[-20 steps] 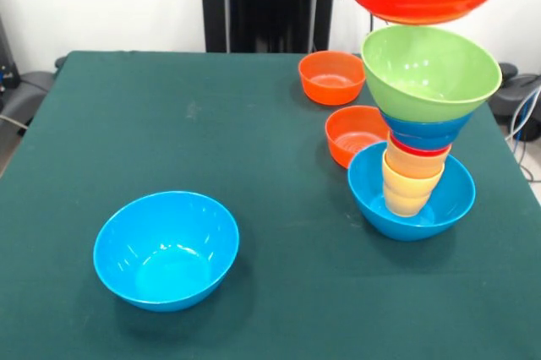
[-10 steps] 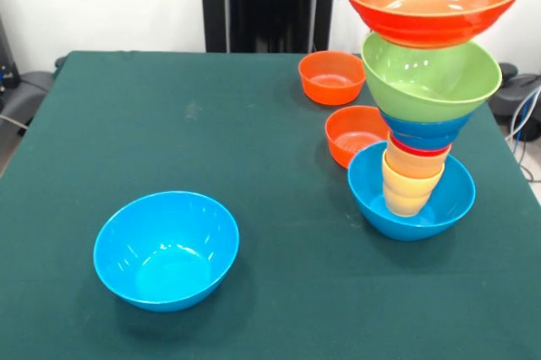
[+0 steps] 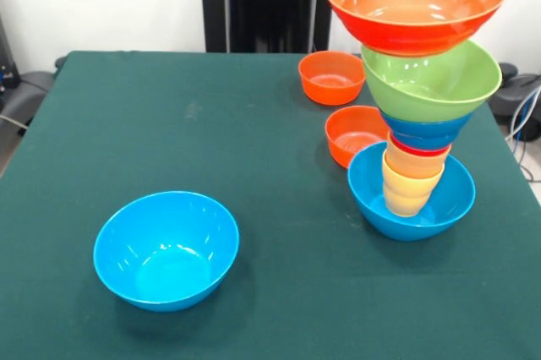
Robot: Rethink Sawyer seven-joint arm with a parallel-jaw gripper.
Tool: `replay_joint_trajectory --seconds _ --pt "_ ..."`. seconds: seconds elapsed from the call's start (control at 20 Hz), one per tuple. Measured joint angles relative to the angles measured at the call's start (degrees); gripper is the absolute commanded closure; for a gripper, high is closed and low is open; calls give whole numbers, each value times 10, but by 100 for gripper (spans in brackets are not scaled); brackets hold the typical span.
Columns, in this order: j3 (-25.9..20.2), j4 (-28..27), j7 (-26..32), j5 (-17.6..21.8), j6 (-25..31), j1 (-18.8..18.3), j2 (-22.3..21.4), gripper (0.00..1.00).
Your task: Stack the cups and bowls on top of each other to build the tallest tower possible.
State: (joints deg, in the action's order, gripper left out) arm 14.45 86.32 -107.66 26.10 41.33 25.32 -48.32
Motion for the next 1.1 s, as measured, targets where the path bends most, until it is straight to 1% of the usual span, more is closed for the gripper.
replay_joint_trajectory --seconds 0.5,1.1 --pt "12 -8 0 -3 4 4 16 100" --pt "25 -44 0 -26 35 26 38 100"
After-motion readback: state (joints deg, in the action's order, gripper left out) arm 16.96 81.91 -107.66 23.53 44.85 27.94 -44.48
